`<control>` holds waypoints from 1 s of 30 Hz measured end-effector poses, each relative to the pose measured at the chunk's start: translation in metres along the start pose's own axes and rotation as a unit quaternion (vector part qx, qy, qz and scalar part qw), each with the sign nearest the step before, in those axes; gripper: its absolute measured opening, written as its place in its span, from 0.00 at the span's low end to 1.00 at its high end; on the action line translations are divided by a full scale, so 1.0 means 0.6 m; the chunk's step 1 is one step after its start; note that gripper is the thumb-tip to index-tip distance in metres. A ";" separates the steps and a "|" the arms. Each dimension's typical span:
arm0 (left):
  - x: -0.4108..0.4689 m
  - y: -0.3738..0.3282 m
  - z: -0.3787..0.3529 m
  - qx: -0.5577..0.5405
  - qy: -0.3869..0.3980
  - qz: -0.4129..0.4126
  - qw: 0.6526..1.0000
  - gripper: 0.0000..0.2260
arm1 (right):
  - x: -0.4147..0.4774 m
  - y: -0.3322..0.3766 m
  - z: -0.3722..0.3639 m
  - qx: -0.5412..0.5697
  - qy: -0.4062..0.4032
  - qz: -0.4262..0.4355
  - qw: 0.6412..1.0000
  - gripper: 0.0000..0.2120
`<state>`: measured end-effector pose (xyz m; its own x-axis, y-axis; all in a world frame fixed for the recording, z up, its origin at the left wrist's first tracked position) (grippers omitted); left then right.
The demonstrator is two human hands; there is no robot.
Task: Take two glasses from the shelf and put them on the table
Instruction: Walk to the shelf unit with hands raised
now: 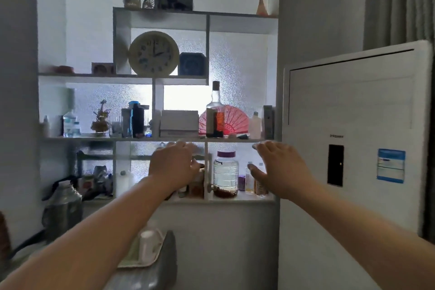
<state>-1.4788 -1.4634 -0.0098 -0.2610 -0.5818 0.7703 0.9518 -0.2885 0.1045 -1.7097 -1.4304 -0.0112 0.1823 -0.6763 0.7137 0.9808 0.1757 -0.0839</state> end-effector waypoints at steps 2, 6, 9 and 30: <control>0.037 0.000 -0.030 0.021 -0.002 0.015 1.000 0.14 | 0.040 -0.026 -0.028 0.011 -0.006 0.020 1.000 0.24; 0.095 0.004 -0.084 0.053 -0.009 0.042 0.998 0.14 | 0.112 -0.067 -0.083 0.037 -0.008 0.050 0.998 0.24; 0.113 0.014 -0.126 0.066 0.000 0.068 0.996 0.14 | 0.150 -0.086 -0.132 0.058 -0.007 0.062 0.996 0.23; 0.236 0.292 -0.341 0.226 0.016 0.175 0.958 0.14 | 0.476 0.034 -0.460 0.160 -0.019 0.190 0.968 0.25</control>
<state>-1.3821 -1.7519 -0.0109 0.0885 -0.6077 0.7892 0.9528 0.2826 0.1108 -1.6189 -1.8173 -0.0011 0.5178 -0.4936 0.6987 0.7705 0.6239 -0.1303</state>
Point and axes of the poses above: each hand's wrist, its own x-axis towards the middle knuckle, its own z-axis out of the back of the hand, y = z × x, the point moved 3 cm from there along x, towards the middle knuckle, and after that the axes turned 4 degrees about -z, right-handed, at the moved point
